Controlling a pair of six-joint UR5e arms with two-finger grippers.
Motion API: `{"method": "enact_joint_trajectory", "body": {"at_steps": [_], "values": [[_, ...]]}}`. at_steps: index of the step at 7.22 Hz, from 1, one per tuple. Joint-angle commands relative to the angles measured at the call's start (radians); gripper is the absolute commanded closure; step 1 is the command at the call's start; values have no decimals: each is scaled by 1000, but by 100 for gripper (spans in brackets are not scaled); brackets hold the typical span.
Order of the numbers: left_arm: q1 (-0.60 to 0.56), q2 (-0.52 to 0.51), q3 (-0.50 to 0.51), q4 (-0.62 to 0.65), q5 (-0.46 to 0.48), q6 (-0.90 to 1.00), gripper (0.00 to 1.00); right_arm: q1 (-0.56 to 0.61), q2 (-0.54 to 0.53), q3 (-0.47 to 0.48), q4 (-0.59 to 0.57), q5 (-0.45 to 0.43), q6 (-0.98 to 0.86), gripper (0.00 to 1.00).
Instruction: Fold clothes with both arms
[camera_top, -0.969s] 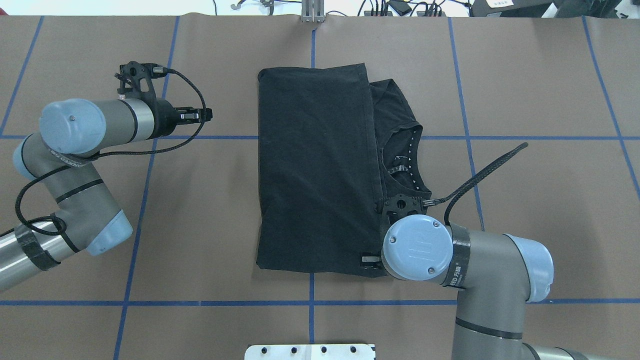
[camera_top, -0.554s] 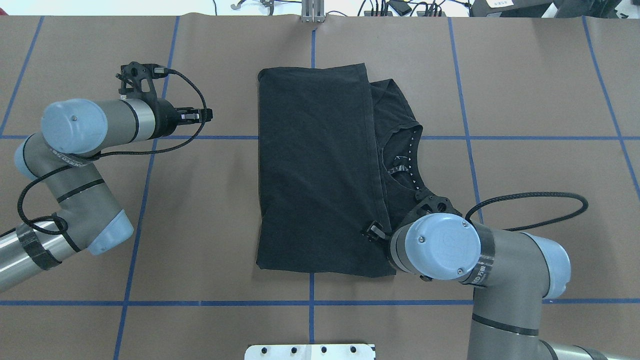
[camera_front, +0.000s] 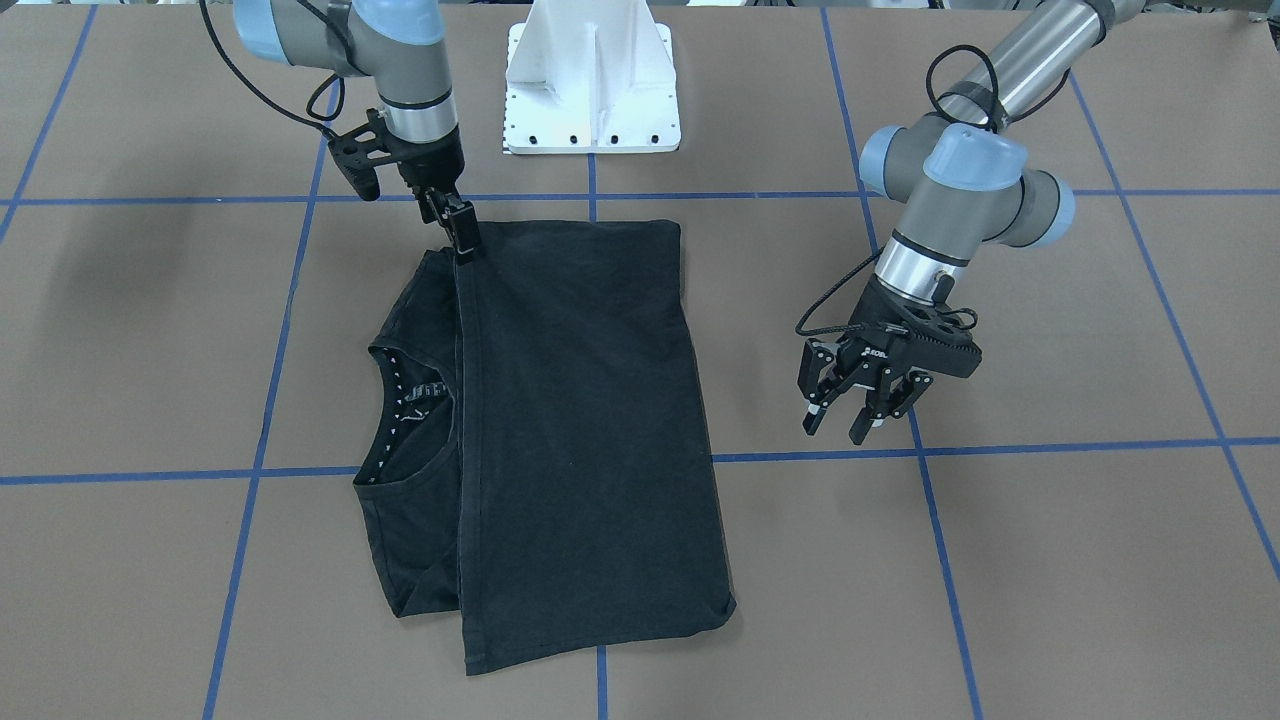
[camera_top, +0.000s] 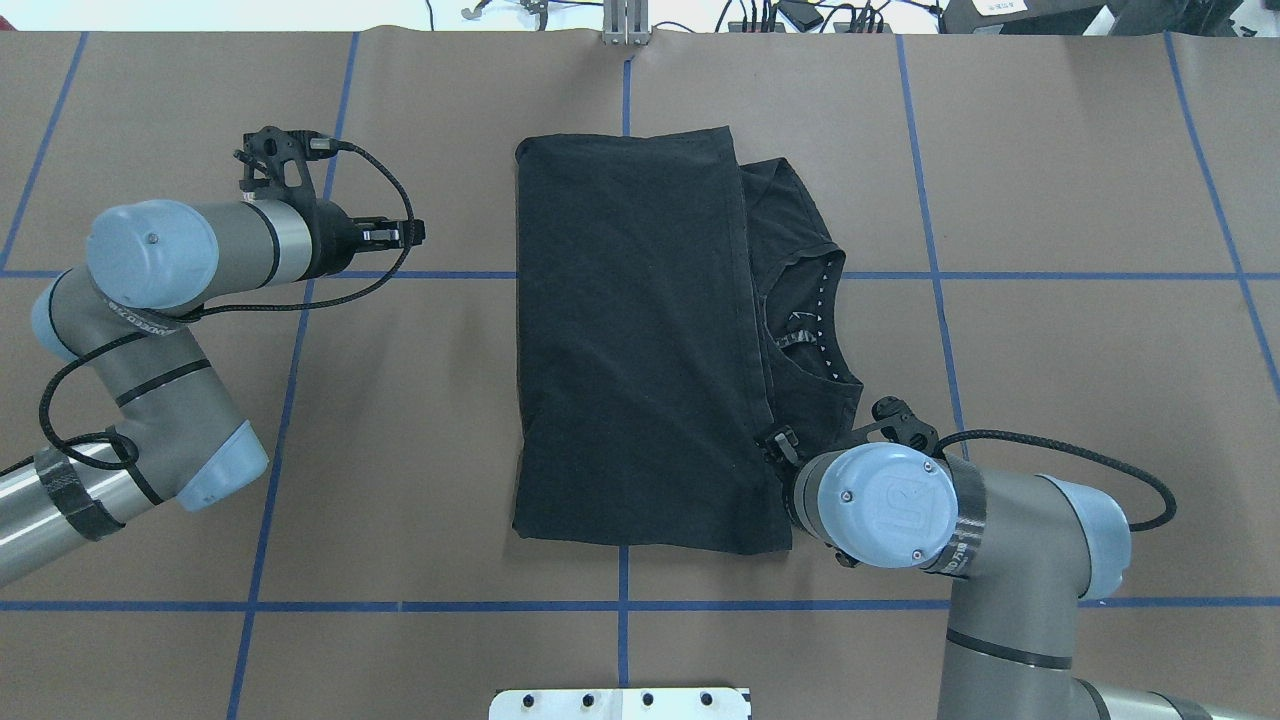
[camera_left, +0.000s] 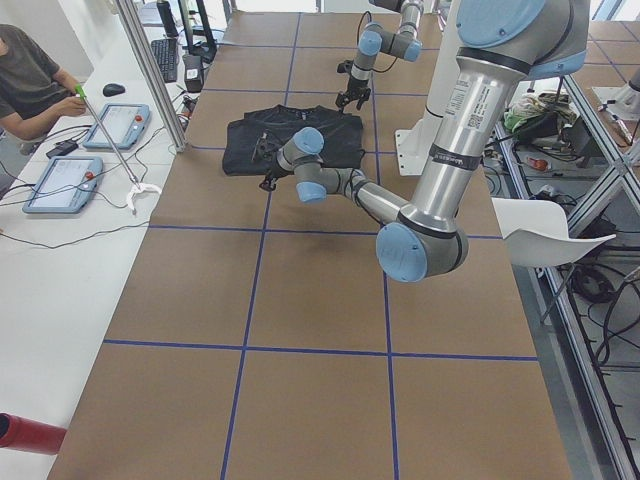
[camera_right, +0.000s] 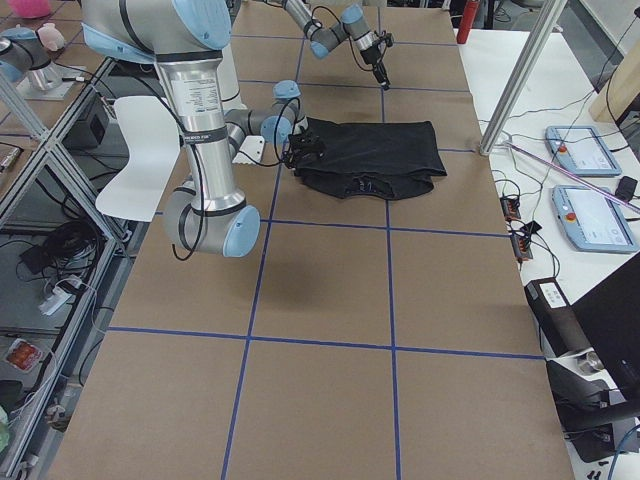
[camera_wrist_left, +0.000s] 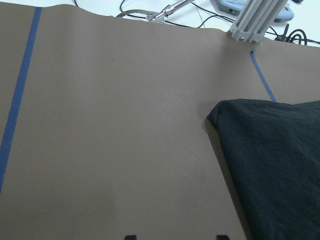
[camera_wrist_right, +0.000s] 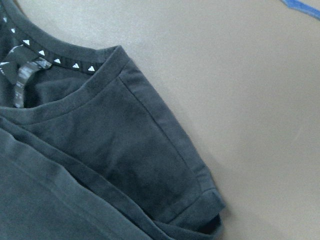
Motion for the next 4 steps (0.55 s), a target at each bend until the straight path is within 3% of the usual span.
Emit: {"method": "enact_joint_trajectory", "body": {"at_steps": [1, 4], "values": [[0, 0, 0, -1, 1, 0, 38, -15, 3, -19, 0, 2, -4, 3], [0, 0, 0, -1, 1, 0, 38, -16, 4, -31, 0, 2, -8, 3]]}}
